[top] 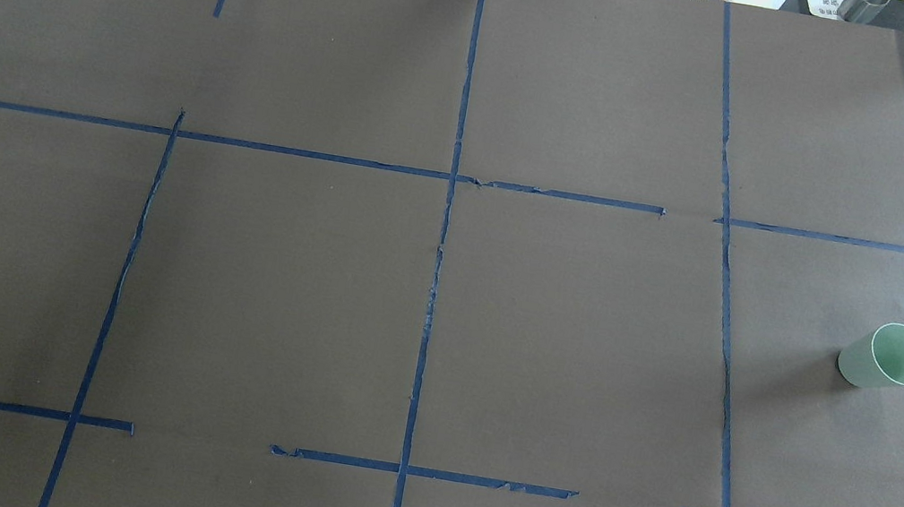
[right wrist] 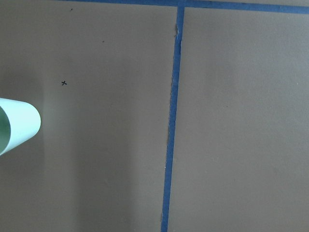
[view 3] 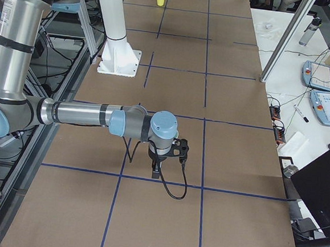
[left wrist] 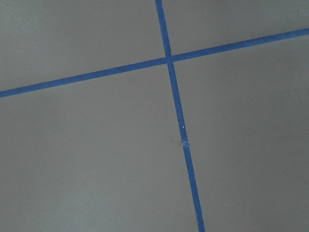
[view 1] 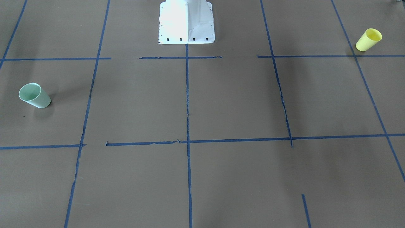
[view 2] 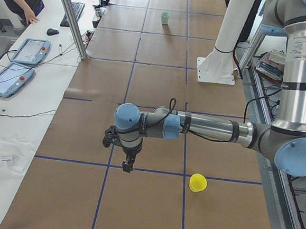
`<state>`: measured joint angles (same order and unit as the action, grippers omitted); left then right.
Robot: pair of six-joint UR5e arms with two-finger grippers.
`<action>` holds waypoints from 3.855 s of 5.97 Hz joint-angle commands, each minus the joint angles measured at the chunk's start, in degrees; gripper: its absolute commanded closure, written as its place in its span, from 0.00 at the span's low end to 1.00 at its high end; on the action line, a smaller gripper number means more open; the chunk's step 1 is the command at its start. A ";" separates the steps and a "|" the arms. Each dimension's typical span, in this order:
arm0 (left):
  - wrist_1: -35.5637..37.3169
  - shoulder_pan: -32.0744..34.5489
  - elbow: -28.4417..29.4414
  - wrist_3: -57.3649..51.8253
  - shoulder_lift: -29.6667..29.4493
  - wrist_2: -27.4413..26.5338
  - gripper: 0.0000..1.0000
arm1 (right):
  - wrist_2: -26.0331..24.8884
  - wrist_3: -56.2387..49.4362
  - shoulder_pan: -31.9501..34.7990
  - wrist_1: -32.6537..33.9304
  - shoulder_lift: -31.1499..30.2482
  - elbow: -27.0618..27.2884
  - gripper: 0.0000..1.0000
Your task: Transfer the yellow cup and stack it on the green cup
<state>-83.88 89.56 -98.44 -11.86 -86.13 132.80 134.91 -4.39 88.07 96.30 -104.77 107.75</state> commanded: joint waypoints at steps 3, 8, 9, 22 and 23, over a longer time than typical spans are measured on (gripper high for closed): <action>0.38 -0.09 -0.52 0.00 0.18 -0.44 0.00 | 0.00 0.00 0.00 -0.06 0.00 0.00 0.00; -3.21 0.09 -4.89 0.78 -5.80 0.09 0.00 | 0.00 0.00 0.00 0.03 0.09 0.00 0.00; -4.70 -0.43 -7.61 7.32 -6.41 -0.43 0.00 | 0.00 0.00 0.00 0.03 0.09 0.00 0.00; 33.89 -66.76 -29.44 138.42 6.42 -63.29 0.00 | 0.00 -0.09 0.00 0.03 -0.17 -0.09 0.00; 38.83 -67.67 -29.44 149.22 4.76 -60.41 0.00 | 0.00 -0.09 0.00 -0.06 -0.26 -0.09 0.00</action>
<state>-50.66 23.87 -127.87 126.88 -80.06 70.33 134.91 -4.48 88.07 96.31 -104.97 107.67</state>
